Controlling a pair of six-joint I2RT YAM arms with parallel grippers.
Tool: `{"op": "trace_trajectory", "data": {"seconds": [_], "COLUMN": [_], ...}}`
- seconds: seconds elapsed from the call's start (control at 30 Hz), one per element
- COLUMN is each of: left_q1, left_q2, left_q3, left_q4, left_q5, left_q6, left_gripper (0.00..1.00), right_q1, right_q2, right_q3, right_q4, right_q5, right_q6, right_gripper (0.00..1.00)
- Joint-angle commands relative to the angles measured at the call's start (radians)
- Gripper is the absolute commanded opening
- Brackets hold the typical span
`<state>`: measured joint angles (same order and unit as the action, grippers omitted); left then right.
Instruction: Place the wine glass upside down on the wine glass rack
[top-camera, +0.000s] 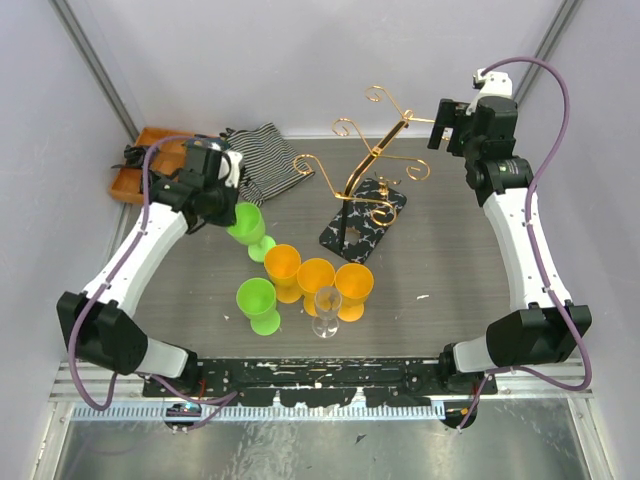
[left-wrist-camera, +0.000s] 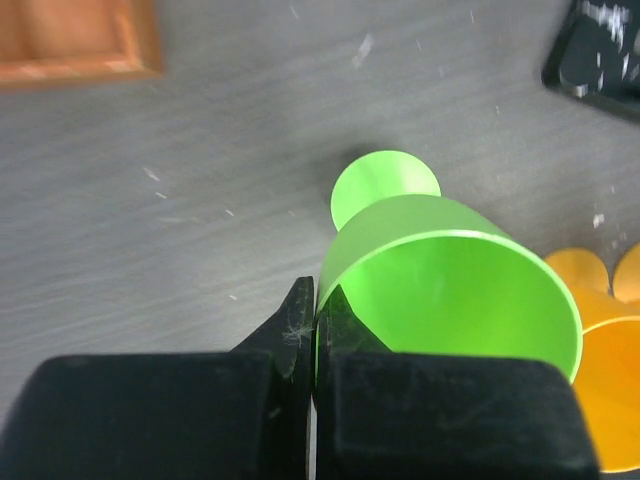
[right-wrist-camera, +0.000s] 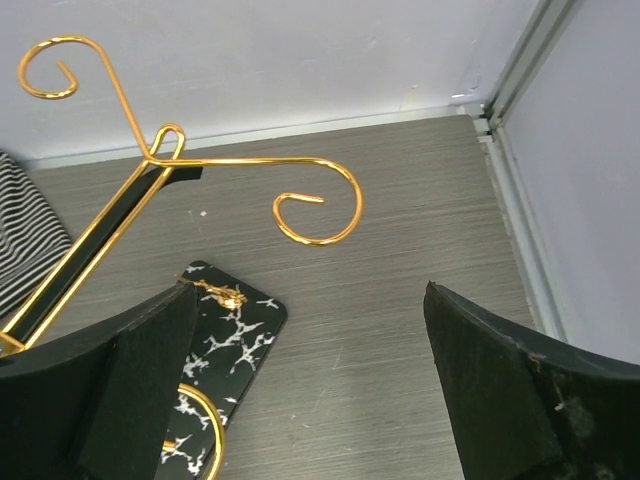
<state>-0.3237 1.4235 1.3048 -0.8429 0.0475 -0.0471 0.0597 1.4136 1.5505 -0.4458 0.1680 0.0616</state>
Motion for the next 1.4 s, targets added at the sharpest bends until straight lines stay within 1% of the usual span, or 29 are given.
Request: {"op": "trace_trajectory", "data": {"seconds": [0.0,0.03,0.13,0.23,0.3,0.33,0.4,0.47,0.5,0.57,0.67,0.8,0.87,0.93,1.0,1.13,1.23,1.37], "left_q1": [0.001,0.002,0.003,0.003,0.003,0.003,0.002,0.001,0.002,0.001,-0.001,-0.009,-0.015,-0.021,-0.029,-0.050,-0.058,-0.059], "left_q2": [-0.067,-0.082,-0.134,-0.207,-0.246,-0.268,-0.298,-0.320,-0.331,-0.354,-0.377,-0.380,-0.380,-0.376,-0.372,-0.368,-0.364,-0.365], "left_q3": [0.162,0.191,0.250,0.285,0.284,0.275,0.241,0.182,0.148,0.067,-0.050,-0.145,-0.191,-0.231,-0.259,-0.296,-0.302,-0.306], "left_q4": [0.000,0.012,0.116,0.251,0.368,0.432,0.567,0.691,0.785,0.940,1.166,1.340,1.421,1.485,1.524,1.594,1.603,1.600], "left_q5": [-0.170,-0.205,-0.289,-0.291,-0.266,-0.246,-0.196,-0.137,-0.098,-0.062,-0.025,-0.030,-0.031,-0.034,-0.042,-0.051,-0.050,-0.055], "left_q6": [0.084,0.105,0.165,0.220,0.235,0.237,0.233,0.213,0.201,0.172,0.130,0.097,0.093,0.093,0.092,0.090,0.099,0.119], "left_gripper": [0.00,0.00,0.00,0.00,0.00,0.00,0.00,0.00,0.00,0.00,0.00,0.00,0.00,0.00,0.00,0.00,0.00,0.00], "right_q1": [0.007,0.006,0.006,0.006,0.012,0.019,0.047,0.095,0.132,0.176,0.217,0.257,0.275,0.294,0.314,0.360,0.392,0.421], "right_q2": [-0.035,-0.035,-0.027,-0.017,-0.015,-0.015,-0.009,0.006,0.016,0.033,0.048,0.059,0.071,0.094,0.124,0.184,0.240,0.335], "right_q3": [0.070,0.079,0.113,0.142,0.116,0.093,0.065,0.076,0.090,0.110,0.084,0.032,0.000,-0.018,-0.016,0.021,0.049,0.073], "right_q4": [0.011,0.011,0.012,0.027,0.099,0.153,0.227,0.249,0.249,0.264,0.351,0.495,0.607,0.710,0.775,0.843,0.920,1.097], "right_q5": [-0.095,-0.124,-0.218,-0.356,-0.503,-0.549,-0.591,-0.590,-0.588,-0.596,-0.618,-0.628,-0.643,-0.659,-0.663,-0.653,-0.646,-0.646], "right_q6": [0.068,0.092,0.207,0.416,0.600,0.675,0.780,0.810,0.816,0.840,0.932,1.060,1.129,1.203,1.248,1.263,1.289,1.388], "right_gripper": [1.00,1.00,1.00,0.98,0.97,0.95,0.94,0.93,0.93,0.93,0.93,0.92,0.92,0.92,0.92,0.92,0.92,0.87]}}
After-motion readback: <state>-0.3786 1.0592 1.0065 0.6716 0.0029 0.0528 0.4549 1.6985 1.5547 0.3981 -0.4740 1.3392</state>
